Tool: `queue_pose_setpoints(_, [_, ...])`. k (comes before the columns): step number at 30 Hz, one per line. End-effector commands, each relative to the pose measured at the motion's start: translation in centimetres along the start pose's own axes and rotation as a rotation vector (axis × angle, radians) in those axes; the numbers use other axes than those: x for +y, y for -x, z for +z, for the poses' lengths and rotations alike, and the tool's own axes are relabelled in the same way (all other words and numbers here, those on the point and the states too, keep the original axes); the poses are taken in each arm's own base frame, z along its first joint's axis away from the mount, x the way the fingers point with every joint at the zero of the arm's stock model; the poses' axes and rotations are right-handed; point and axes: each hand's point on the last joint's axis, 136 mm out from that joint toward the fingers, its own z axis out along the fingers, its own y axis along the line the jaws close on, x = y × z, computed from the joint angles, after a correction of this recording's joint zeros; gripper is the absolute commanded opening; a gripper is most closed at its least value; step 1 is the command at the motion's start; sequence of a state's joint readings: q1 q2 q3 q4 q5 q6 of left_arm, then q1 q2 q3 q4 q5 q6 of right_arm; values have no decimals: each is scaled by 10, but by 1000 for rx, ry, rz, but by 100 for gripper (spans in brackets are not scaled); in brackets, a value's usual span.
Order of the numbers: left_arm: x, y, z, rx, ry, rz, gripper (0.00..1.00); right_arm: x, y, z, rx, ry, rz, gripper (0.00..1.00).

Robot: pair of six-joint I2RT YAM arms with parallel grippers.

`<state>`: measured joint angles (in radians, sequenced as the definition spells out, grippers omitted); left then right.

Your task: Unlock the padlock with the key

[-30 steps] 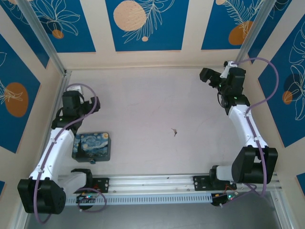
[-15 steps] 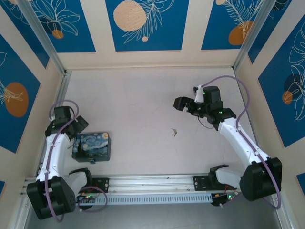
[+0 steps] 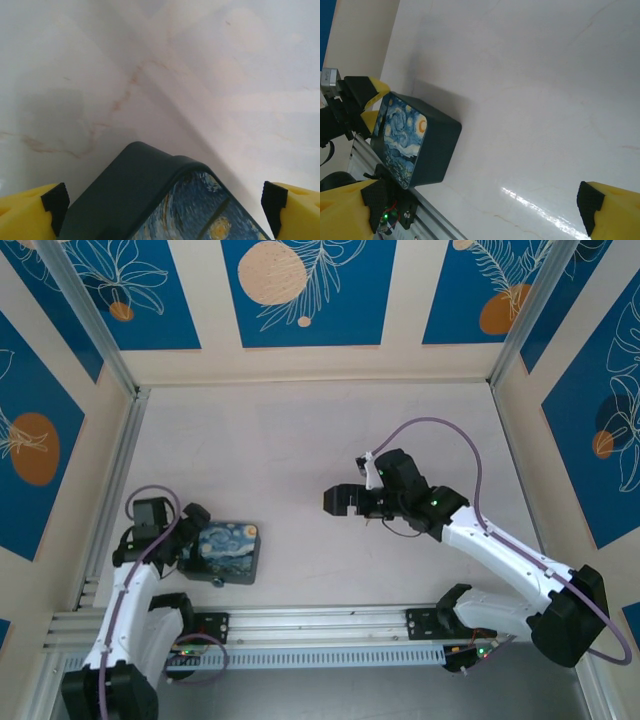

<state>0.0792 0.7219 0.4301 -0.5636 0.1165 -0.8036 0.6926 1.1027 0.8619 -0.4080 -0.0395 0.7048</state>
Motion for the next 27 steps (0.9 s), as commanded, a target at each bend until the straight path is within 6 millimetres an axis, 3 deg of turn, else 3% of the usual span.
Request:
queue_pose_setpoints(1, [-19,-23,4,55,-83,-36,100,-6,-21,6,46,-32,68,100])
queue_pose_setpoints(10, [-51,-50,7,72,-137,79,100,7,-78,39,149,-31,154,90])
queue_pose_setpoints(15, [-64,-61,11,95,-169,119,100,20,-97,63,180,-40,188,83])
queue_pose_setpoints(23, [-89,-76,15,134,-231,177,100,33,-103,103,224,-83,220,62])
queue_pose_setpoints(27, [-95,-85,21,155,-245,190,100,28,-94,115,226,-105,243,46])
